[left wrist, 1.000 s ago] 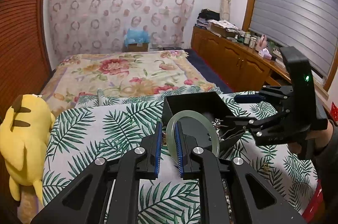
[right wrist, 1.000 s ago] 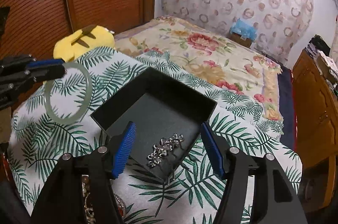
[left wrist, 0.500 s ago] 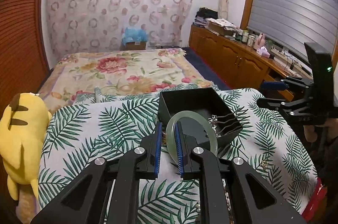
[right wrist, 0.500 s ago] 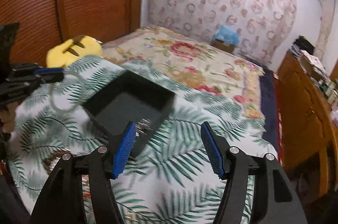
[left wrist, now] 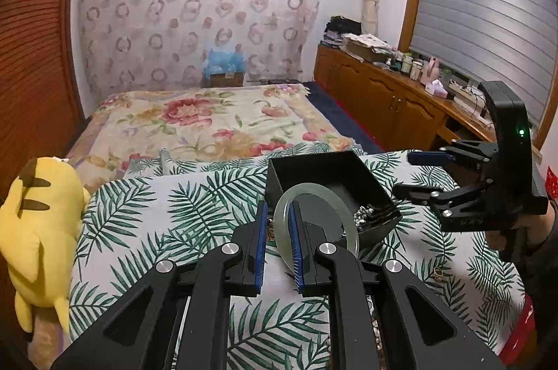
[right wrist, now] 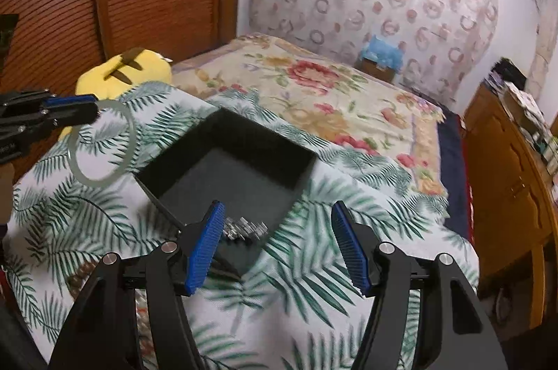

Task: Organize jewelry
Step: 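Open the right gripper over the box while the left lowers the bangle inside and opens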

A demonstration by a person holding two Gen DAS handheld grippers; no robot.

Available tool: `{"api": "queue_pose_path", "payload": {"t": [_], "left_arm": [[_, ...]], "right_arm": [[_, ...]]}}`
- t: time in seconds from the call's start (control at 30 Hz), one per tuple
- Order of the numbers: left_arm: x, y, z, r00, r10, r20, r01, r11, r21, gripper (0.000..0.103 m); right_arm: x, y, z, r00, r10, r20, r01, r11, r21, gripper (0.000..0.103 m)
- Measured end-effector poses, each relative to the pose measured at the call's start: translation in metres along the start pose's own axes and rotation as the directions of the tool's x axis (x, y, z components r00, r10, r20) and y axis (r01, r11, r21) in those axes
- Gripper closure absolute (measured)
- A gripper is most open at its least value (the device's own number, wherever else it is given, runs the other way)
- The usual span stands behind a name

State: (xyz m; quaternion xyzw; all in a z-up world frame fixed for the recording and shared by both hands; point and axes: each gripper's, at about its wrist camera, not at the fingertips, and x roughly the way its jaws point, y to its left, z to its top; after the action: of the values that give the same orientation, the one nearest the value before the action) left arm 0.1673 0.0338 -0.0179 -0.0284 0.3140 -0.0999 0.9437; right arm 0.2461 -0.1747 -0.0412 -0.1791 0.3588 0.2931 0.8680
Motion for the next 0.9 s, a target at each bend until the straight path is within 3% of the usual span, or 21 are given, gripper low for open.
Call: {"api": "queue_pose_path", "payload": {"t": [0.17,0.27,0.5,0.9], "left_arm": [[-0.004,0.007,-0.001,1.000,0.001,0.004,0.000,1.000,-0.014,0.092],[-0.004,0.008,-0.001,1.000,-0.001,0.006,0.001,1.000,-0.018,0.092],[0.000,0.002,0.003,0.999,-0.033,0.011,0.033,0.999,-0.011,0.092],[0.074,-0.034,0.019,0.994,-0.072,-0.080,0.076,0.996,0.037,0.091]], "right_arm": [[0.009,0.018,0.014,0.999,0.048,-0.001,-0.048,0.999,-0.019,0.037],[0.010,0.021,0.019,0.999,0.033,0.006,-0.033,0.999,-0.022,0.037],[-0.008,0.000,0.025,0.998,0.023,0.058,-0.025,0.999,0.026,0.037],[-0.020,-0.035,-0.005,0.997,0.000,0.081,-0.008,0.996,0.091,0.037]]}}
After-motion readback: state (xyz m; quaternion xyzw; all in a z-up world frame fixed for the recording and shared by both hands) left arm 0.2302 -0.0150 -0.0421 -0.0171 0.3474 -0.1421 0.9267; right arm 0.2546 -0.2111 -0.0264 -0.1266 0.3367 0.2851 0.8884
